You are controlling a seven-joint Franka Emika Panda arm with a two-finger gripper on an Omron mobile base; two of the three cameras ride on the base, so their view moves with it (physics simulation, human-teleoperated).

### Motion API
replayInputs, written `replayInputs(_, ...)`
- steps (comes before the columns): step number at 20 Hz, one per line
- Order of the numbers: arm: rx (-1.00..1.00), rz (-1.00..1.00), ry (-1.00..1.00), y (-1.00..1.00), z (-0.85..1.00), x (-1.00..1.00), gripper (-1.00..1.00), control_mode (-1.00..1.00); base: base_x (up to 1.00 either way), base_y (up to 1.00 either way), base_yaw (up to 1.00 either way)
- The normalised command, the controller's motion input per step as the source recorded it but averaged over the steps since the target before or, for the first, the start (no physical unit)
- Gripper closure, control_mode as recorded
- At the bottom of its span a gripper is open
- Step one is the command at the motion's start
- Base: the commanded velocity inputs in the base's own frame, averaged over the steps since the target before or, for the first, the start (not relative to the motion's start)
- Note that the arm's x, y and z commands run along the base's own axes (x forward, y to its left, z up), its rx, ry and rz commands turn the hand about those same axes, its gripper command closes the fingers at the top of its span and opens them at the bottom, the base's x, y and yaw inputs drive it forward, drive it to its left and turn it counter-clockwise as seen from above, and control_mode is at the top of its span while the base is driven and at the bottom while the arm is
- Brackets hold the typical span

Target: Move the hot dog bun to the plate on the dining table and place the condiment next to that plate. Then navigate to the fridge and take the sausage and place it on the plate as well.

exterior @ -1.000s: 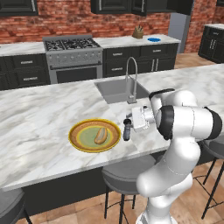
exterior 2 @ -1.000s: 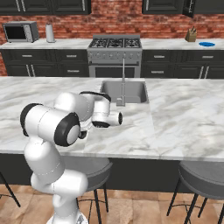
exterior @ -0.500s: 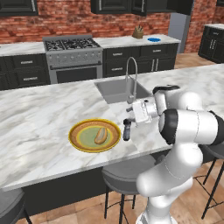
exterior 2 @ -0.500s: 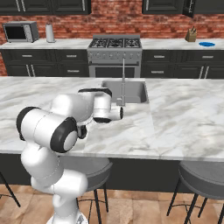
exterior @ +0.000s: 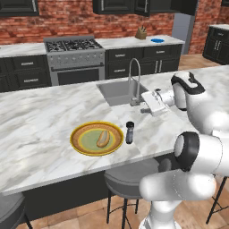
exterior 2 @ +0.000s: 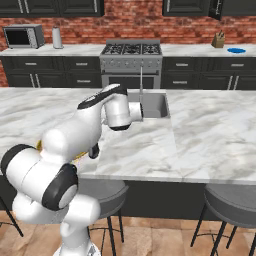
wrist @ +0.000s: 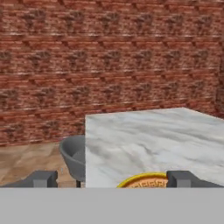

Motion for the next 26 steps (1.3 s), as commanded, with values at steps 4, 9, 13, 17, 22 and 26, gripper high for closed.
replayInputs(4,-0.18,-0.35,0.24,-0.10,0.47,-0.86,-1.00,-1.00,0.00,0.00,0.00)
replayInputs(9,-0.39,-0.46,0.24,-0.03,0.19,-0.60,-1.00,-1.00,0.00,0.00,0.00)
replayInputs(13,-0.55,-0.52,0.21,-0.20,0.13,-0.19,-1.00,-1.00,0.00,0.00,0.00)
replayInputs(17,-0.48,-0.50,0.25,-0.48,0.06,-0.08,-1.00,-1.00,0.00,0.00,0.00)
replayInputs(22,-0.31,-0.42,0.17,-0.49,-0.07,-0.32,-1.00,-1.00,0.00,0.00,0.00)
replayInputs(26,-0.01,-0.16,0.01,-0.05,-0.27,-0.51,-1.00,-1.00,0.00,0.00,0.00)
